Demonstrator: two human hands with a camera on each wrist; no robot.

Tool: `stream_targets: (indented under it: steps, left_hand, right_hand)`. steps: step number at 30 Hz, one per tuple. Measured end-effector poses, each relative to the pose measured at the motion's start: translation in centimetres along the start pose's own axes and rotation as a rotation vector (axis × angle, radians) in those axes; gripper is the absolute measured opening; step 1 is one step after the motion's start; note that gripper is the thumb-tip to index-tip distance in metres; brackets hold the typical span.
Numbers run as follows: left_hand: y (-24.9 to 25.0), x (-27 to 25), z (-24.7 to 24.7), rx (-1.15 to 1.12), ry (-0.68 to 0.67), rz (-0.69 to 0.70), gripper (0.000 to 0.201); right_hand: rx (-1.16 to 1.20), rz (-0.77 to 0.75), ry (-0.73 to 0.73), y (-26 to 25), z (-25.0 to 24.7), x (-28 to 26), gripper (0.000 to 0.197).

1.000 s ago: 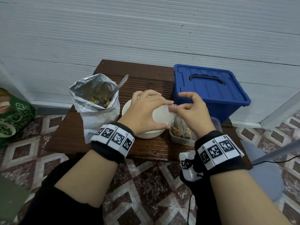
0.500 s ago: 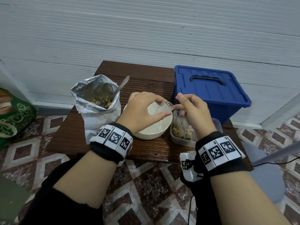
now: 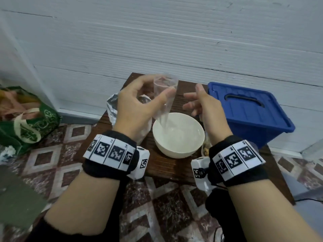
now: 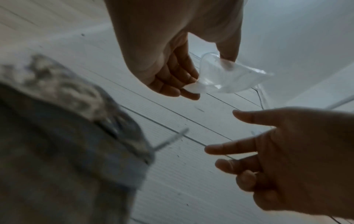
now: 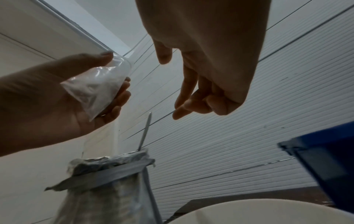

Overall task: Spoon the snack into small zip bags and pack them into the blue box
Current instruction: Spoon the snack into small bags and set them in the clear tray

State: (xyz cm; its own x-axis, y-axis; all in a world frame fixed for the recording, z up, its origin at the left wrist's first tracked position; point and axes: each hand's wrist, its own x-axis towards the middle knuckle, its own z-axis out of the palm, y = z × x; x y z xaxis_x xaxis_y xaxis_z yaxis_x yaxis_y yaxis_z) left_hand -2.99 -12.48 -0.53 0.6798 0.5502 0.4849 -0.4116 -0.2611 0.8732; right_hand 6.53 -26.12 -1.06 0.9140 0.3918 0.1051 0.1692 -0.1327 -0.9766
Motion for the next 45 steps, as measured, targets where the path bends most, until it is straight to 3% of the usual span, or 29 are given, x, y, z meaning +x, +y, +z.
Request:
stream_targets:
  steps: [5,10,15,18,23,27,34,36,40,45]
  left_hand:
    - [-0.2,1.5,-4.1,0.117,0.137,0.003,0.018]
    - [-1.0,1.5,-6.3,0.160,0.115,-0.100,0.028]
    - [-1.6,1.4,-7.0,0.197,0.124,-0.154,0.010]
    - [-1.6,1.4,-7.0,0.199,0.132,-0.189,0.009]
    - [-1.6,1.5,-6.8,0.197,0.132,-0.218,0.013]
    - [-1.8,1.4,-6.5,0.224,0.126,-0.264,0.024]
    - [-1.0,1.3,-6.6,0.224,0.159,-0.233,0.011]
    - [-0.5,1.5,-7.0,0.246,0.203,-0.206,0.017]
    - [0.2,2.0,-8.8,0.411,0.235,-0.163,0.029]
    - [0.0,2.2,-9.7,0.745,0.068,-0.096,0.048]
  right_hand:
    - [-0.168,-0.091,-0.115,-1.1,4.0,0.4,0.029]
    - [-0.348,-0.222,0.002,-0.5,7.2,1.0,0.019]
    - [-0.502,-0.547,0.072,-0.8,8.2,0.7,0.021]
    - [-0.555,-0.625,0.032,-0.7,8.2,0.7,0.021]
    - [-0.481,-0.577,-0.066,-0.2,9.1,0.6,0.019]
    - [-0.449,-0.430,-0.069,0.2,9.8,0.8,0.020]
    - [-0.308,-0.176,0.118,0.0,9.1,1.3,0.023]
    - [-0.258,-0.115,0.168,-0.2,8.6,1.6,0.025]
    - [-0.184,-0.030,0.256,-0.8,7.4,2.4,0.022]
    - [-0.134,-0.012,0.310,-2.0,6.0,3.1,0.023]
